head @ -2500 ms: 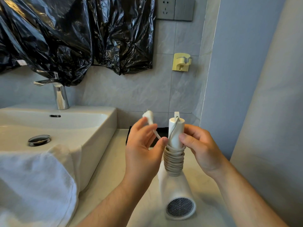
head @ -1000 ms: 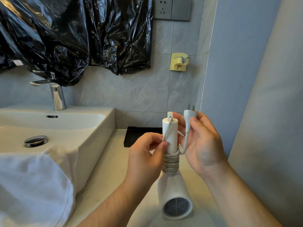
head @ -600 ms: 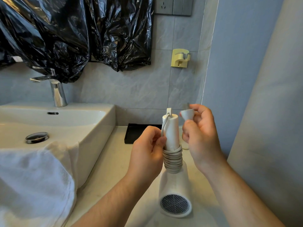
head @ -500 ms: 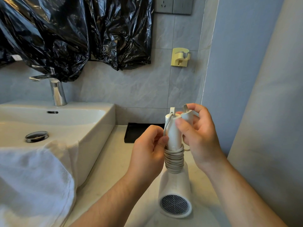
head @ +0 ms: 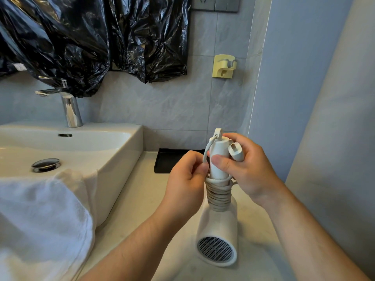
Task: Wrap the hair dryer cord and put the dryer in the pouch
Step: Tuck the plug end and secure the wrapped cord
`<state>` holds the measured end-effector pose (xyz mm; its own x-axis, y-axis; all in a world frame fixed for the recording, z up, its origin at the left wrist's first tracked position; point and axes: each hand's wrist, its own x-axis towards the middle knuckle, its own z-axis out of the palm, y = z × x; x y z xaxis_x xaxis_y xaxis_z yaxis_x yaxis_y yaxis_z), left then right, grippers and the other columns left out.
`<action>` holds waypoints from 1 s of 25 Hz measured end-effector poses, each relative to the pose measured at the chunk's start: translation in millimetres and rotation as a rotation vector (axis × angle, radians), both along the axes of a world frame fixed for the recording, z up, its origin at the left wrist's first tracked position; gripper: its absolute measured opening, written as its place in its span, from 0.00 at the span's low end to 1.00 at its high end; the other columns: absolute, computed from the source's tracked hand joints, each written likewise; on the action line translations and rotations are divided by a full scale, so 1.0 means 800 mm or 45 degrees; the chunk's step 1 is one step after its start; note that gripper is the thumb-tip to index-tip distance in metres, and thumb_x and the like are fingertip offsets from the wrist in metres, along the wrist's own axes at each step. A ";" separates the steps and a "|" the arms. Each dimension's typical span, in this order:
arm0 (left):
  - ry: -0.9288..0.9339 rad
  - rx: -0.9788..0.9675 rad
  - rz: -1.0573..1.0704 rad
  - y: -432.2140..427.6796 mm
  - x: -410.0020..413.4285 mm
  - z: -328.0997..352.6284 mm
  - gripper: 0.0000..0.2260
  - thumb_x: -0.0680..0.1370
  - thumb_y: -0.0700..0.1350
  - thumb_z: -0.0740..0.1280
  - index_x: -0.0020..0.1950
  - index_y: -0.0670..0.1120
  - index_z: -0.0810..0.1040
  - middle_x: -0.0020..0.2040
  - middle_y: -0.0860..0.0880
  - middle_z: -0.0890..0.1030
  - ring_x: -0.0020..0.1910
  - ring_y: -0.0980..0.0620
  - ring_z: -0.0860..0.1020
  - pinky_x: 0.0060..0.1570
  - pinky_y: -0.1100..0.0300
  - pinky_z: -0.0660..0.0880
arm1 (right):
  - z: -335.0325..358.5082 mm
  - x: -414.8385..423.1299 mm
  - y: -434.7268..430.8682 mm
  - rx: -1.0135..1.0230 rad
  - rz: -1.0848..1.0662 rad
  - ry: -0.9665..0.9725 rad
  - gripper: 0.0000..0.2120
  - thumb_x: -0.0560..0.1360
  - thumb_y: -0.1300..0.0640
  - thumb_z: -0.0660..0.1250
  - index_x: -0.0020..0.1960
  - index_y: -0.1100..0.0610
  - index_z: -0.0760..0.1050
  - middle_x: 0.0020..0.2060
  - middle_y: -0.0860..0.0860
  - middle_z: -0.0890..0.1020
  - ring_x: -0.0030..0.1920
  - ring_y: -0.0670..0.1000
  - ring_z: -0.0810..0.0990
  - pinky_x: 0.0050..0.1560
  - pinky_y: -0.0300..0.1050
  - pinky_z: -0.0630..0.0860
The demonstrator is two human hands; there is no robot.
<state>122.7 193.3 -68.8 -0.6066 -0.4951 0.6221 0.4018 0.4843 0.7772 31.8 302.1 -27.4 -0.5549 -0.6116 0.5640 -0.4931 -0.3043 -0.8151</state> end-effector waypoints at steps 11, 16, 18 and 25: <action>-0.144 0.379 -0.697 -0.020 0.008 0.012 0.10 0.66 0.35 0.69 0.34 0.47 0.71 0.32 0.50 0.74 0.33 0.54 0.71 0.36 0.62 0.68 | -0.005 -0.009 0.004 -0.035 0.221 -0.089 0.10 0.69 0.60 0.70 0.50 0.54 0.78 0.38 0.53 0.80 0.39 0.53 0.79 0.33 0.42 0.75; -0.111 0.346 -0.635 -0.020 0.003 0.005 0.16 0.65 0.33 0.71 0.32 0.50 0.69 0.40 0.40 0.72 0.42 0.44 0.73 0.43 0.54 0.72 | -0.008 -0.010 0.000 -0.102 0.330 -0.173 0.10 0.70 0.62 0.69 0.51 0.55 0.78 0.40 0.55 0.82 0.38 0.52 0.80 0.35 0.41 0.76; -0.074 0.291 -0.564 -0.021 0.000 0.001 0.10 0.67 0.36 0.73 0.36 0.49 0.76 0.44 0.37 0.78 0.46 0.39 0.78 0.49 0.46 0.76 | -0.009 -0.007 0.001 -0.119 0.366 -0.217 0.08 0.71 0.62 0.69 0.50 0.57 0.77 0.35 0.52 0.83 0.31 0.47 0.80 0.26 0.34 0.71; -0.051 0.283 -0.519 -0.020 0.002 -0.003 0.11 0.72 0.39 0.67 0.38 0.45 0.64 0.39 0.43 0.75 0.42 0.46 0.80 0.44 0.54 0.75 | -0.004 -0.022 0.006 -0.186 0.079 -0.234 0.26 0.65 0.32 0.69 0.52 0.52 0.77 0.40 0.53 0.81 0.25 0.48 0.71 0.24 0.40 0.68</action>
<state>124.0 177.4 -71.0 -0.8008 -0.3297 0.5001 0.4923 0.1134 0.8630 14.0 306.6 -30.6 -0.6202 -0.5671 0.5419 -0.3169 -0.4508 -0.8345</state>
